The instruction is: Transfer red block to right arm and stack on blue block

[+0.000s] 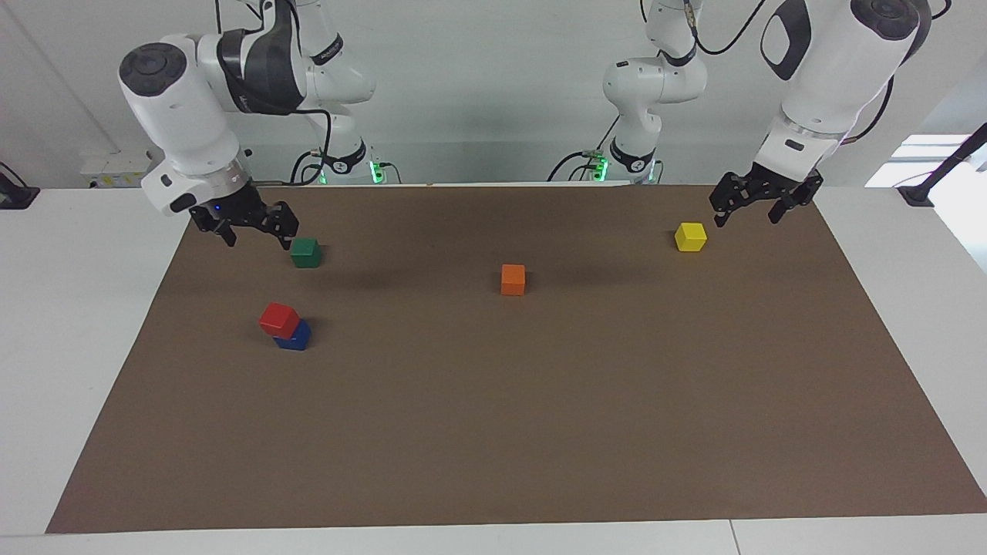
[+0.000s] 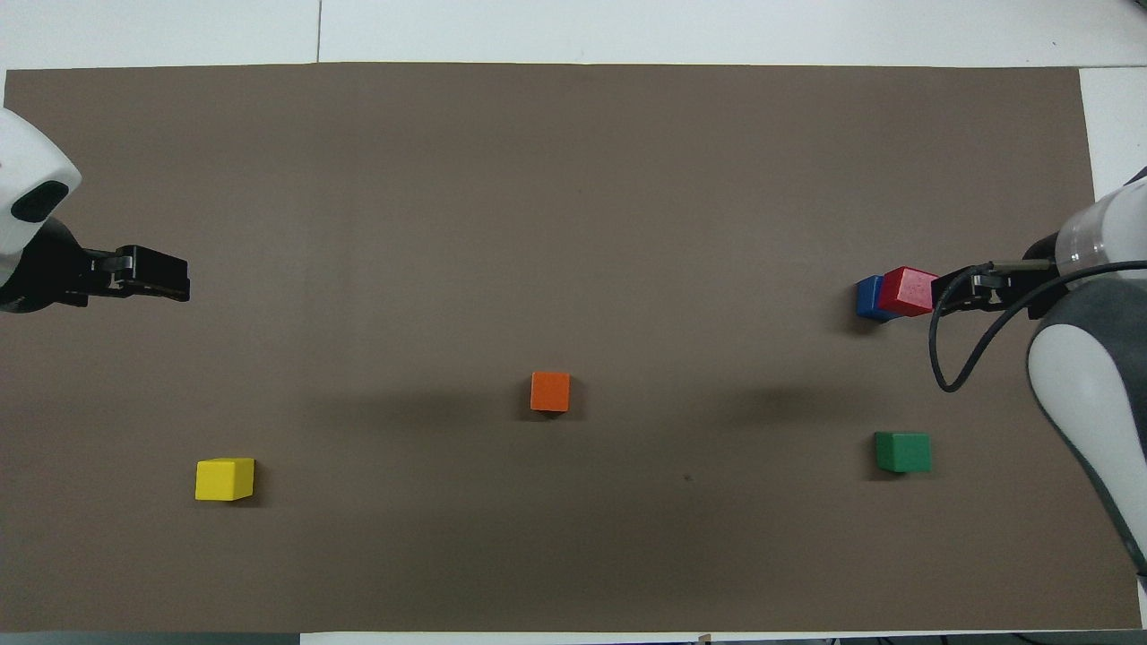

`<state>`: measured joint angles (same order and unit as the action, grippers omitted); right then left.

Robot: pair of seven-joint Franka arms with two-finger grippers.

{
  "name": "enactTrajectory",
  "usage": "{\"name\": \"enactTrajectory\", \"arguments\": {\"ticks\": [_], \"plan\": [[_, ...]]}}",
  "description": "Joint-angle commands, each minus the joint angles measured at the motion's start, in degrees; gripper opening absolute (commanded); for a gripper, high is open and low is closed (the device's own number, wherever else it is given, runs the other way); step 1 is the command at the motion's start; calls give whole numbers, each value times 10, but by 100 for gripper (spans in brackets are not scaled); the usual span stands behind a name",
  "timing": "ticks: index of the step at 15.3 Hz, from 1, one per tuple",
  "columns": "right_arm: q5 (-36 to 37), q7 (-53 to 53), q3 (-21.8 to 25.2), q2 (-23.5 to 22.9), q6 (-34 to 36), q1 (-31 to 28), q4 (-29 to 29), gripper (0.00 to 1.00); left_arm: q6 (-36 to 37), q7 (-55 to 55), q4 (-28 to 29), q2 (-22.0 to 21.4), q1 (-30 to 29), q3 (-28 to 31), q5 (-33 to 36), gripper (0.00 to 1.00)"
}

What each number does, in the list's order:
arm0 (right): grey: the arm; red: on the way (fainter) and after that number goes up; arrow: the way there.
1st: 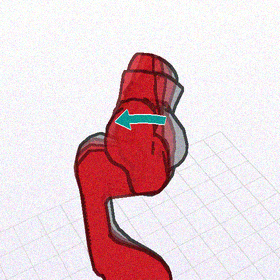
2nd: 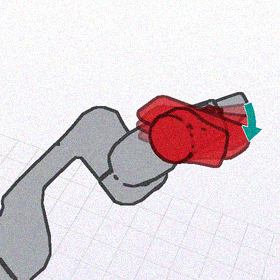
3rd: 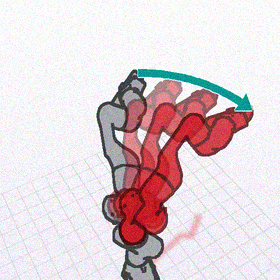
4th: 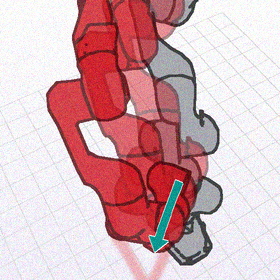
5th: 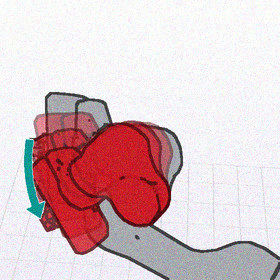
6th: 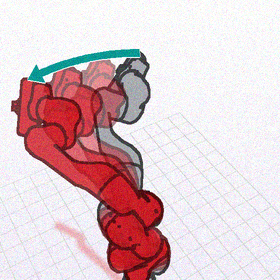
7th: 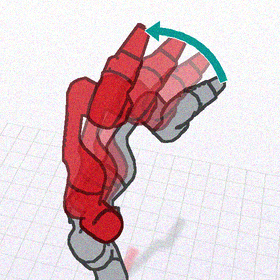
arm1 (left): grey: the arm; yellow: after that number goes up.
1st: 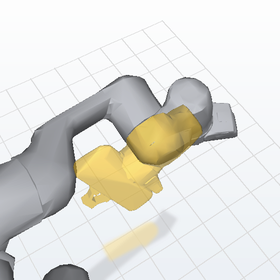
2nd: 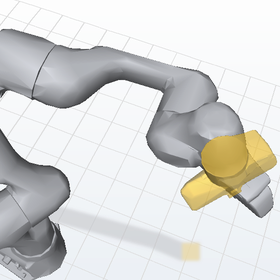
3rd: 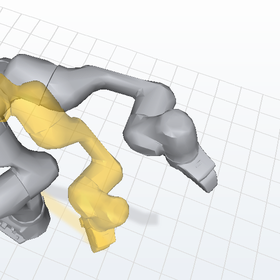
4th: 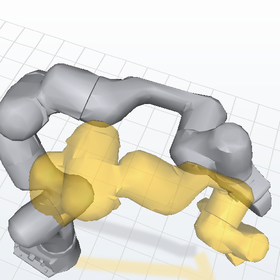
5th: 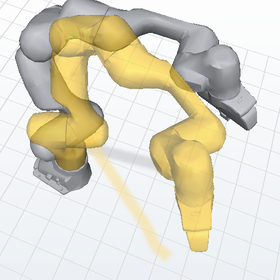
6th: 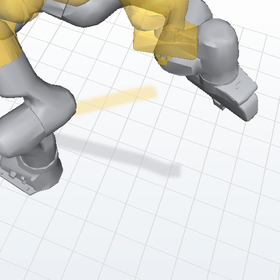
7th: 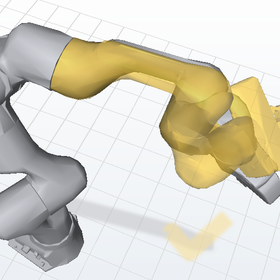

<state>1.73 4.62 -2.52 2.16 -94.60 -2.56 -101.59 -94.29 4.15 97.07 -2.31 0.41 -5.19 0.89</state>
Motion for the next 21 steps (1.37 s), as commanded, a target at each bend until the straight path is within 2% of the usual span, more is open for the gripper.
{"name": "enactTrajectory", "arguments": {"ticks": [1,13,21], "plan": [[-11,-21,1,-30,43,-9,69,100,5,5,2,-2,0,1,7,100],[-10,-20,2,-25,45,-9,69,100,5,5,2,-3,0,1,7,100],[-10,-20,2,-30,58,-14,90,100,5,5,2,-3,0,1,7,100]]}}
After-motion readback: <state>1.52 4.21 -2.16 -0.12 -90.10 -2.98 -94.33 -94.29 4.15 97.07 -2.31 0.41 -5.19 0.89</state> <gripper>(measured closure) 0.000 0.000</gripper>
